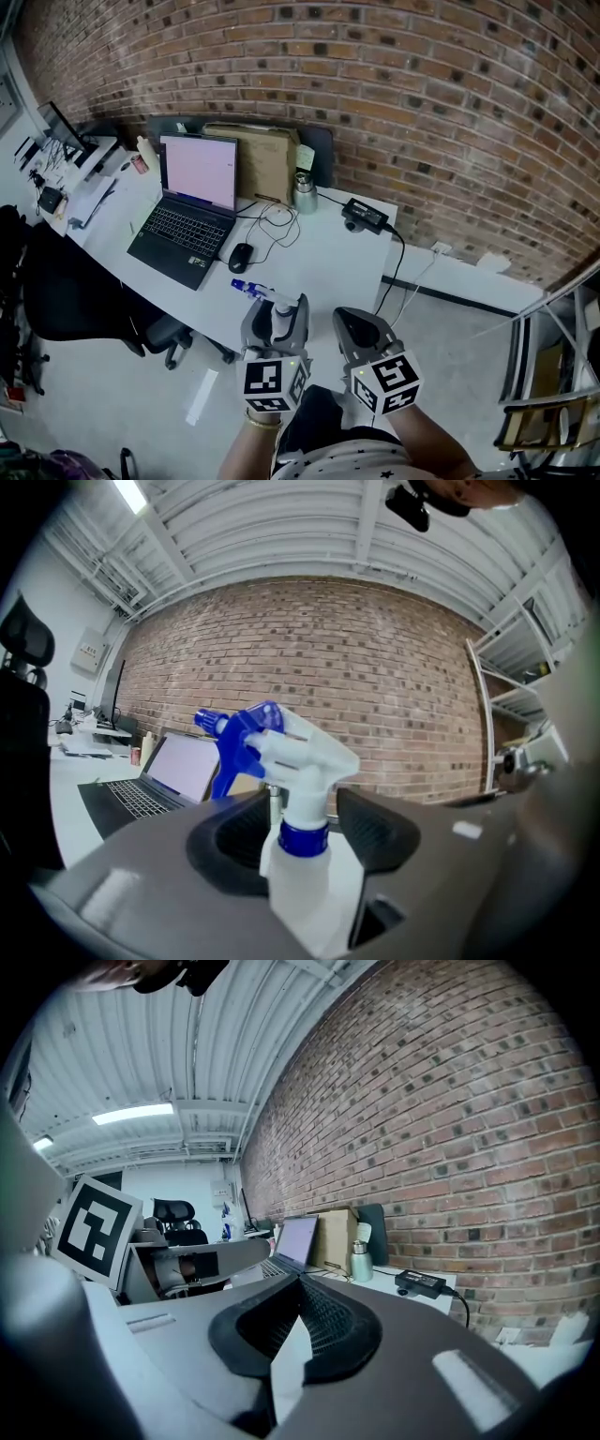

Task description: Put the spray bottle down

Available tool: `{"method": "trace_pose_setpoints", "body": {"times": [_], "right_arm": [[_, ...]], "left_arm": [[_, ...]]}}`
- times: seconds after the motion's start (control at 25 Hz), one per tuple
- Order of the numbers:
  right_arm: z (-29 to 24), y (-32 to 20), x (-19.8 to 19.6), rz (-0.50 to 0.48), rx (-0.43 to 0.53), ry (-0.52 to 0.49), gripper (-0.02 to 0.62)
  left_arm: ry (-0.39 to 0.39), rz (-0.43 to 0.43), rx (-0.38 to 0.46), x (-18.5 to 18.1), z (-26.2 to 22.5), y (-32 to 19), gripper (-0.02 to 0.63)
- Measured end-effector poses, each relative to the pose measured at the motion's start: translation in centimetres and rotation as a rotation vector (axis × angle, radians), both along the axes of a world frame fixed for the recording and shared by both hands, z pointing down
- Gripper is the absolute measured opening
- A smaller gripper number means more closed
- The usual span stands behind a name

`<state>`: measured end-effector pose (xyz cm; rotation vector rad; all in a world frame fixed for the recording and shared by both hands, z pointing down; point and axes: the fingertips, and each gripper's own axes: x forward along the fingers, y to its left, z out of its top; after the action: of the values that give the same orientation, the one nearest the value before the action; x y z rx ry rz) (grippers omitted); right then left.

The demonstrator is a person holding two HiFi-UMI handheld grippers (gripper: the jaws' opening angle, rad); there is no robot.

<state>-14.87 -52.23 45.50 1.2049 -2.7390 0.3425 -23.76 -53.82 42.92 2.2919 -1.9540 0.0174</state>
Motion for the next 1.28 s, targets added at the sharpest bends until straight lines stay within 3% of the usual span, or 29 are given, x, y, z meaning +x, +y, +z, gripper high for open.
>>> {"method": "trace_pose_setpoints", "body": {"times": [0.24,0.4,0.48,0.64,1.28], "right_arm": [[-0.9,1.1,0.5,-0.001,0.011,-0.005,-0.002],[-1.5,2.6,0.9,-0.007,0.024,-0.011,-0.002],[-1.9,3.6,1.1,-0.012,0.032,-0.012,-0.002],[-2.4,6.0,1.8,-0.021,0.045,-0.01,-0.002],[-4.0,13.6,3.9,-0.061,0.122,0.01,-0.002]], "left_arm": [[-0.003,-0.025,-0.024,-0.2,0.0,1.5,0.221],[0.04,-0.02,-0.012,0.3,-0.7,3.9,0.219],[0.063,-0.027,0.003,0.7,-1.1,5.5,0.175],[0.054,-0.074,-0.003,1.5,-1.3,8.6,0.014],[0.081,-0.042,-0.075,5.7,-1.0,15.8,0.008]]}}
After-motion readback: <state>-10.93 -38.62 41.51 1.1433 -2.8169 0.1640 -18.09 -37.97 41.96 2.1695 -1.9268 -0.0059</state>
